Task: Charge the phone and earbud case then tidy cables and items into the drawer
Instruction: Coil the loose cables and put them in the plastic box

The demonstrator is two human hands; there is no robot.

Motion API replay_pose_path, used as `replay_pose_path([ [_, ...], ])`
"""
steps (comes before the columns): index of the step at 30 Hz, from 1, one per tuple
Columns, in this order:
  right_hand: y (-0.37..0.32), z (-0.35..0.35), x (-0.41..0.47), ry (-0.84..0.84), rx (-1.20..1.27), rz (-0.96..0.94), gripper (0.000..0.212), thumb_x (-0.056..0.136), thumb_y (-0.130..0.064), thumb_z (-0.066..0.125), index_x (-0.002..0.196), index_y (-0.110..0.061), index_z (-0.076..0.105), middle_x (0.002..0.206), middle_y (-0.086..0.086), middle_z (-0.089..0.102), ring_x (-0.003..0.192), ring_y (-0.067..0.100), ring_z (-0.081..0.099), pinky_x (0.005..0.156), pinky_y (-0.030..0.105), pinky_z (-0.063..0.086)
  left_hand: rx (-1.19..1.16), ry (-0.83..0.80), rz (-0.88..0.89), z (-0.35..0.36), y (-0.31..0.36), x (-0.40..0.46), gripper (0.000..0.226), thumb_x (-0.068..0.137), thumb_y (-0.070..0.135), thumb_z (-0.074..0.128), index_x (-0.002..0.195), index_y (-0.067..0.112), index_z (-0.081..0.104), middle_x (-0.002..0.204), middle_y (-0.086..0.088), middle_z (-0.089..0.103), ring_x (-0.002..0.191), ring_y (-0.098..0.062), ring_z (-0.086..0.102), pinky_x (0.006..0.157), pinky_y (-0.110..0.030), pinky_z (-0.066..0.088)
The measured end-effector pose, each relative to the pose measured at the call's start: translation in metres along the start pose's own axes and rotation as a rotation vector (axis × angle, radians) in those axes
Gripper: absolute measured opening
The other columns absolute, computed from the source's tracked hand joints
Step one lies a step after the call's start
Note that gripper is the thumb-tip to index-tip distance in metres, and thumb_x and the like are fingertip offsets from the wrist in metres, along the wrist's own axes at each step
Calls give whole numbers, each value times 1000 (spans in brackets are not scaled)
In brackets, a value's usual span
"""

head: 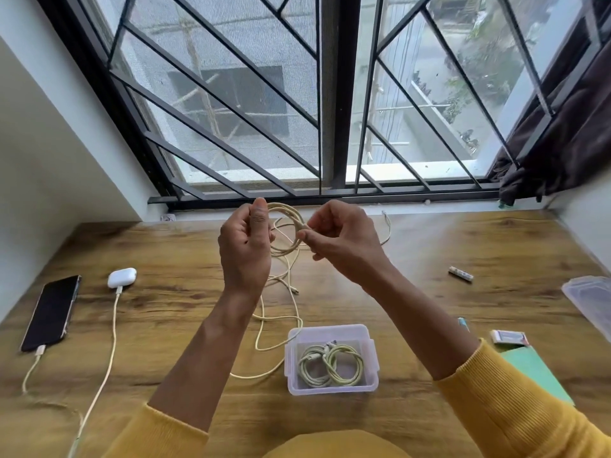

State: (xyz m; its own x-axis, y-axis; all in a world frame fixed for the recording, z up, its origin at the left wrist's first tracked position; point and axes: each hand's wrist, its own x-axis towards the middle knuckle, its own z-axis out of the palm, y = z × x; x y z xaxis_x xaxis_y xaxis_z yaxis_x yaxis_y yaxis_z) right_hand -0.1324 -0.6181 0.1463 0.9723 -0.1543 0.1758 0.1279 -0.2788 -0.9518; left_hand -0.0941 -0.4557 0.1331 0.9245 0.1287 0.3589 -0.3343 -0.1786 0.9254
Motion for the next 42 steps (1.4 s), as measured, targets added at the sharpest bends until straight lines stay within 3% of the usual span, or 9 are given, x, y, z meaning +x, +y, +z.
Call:
replay_pose_path([
  [7,-20,3,-6,75,-168,-283,12,86,-11,84,90,-12,72,78,-6,70,70,5,66,63,18,55,321,87,34,-7,-7,-3,54,108,50,50,68,14,48,56,-4,56,56,-33,54,56,-52,49],
  [12,-23,-3,5,106,-60,-273,12,96,-9,74,103,-12,64,98,-4,75,96,6,73,80,24,61,297,-53,122,-5,-1,-9,52,109,43,49,69,11,46,57,-9,50,57,-35,53,55,-49,41],
  [14,-20,-4,8,86,116,-169,12,101,-7,67,109,-8,58,101,5,76,98,14,76,84,37,64,192,-142,132,-5,2,-10,50,110,40,49,70,9,49,58,-7,50,55,-30,51,54,-45,40],
  [16,-17,-5,7,52,335,-32,15,105,-5,61,116,0,52,100,14,76,91,25,77,80,46,65,74,-219,121,-5,3,-9,49,110,37,49,71,8,51,59,2,50,57,-19,48,56,-42,42],
  [20,-15,-5,-1,19,531,155,28,104,-6,62,129,-1,50,91,16,67,73,25,72,63,39,62,-65,-318,88,-4,7,-10,42,111,30,48,72,14,55,63,7,51,63,-15,50,63,-41,45],
  [30,-10,-5,-2,-48,325,142,18,104,-6,58,108,4,72,89,34,68,71,27,70,70,42,61,-106,-281,38,-1,4,-12,44,112,28,47,71,11,54,62,7,50,60,-16,49,61,-45,45],
  [34,-3,-1,-6,-113,240,52,19,93,-18,74,98,0,78,87,29,70,74,25,62,70,40,54,-115,-208,2,-1,1,-8,46,111,32,48,68,18,52,62,5,49,59,-15,47,62,-40,45],
  [39,1,-4,-4,-170,292,49,17,92,-9,79,103,4,78,91,34,70,78,25,64,75,37,54,-111,-213,-7,-2,-1,-10,45,110,36,48,68,23,55,61,8,50,59,-15,48,62,-43,46],
  [42,-2,-7,-2,-196,419,116,24,91,-3,76,112,9,73,92,32,70,83,29,65,75,31,55,-103,-226,5,-3,-3,-10,49,111,36,47,73,7,56,63,2,51,61,-21,49,61,-49,46],
])
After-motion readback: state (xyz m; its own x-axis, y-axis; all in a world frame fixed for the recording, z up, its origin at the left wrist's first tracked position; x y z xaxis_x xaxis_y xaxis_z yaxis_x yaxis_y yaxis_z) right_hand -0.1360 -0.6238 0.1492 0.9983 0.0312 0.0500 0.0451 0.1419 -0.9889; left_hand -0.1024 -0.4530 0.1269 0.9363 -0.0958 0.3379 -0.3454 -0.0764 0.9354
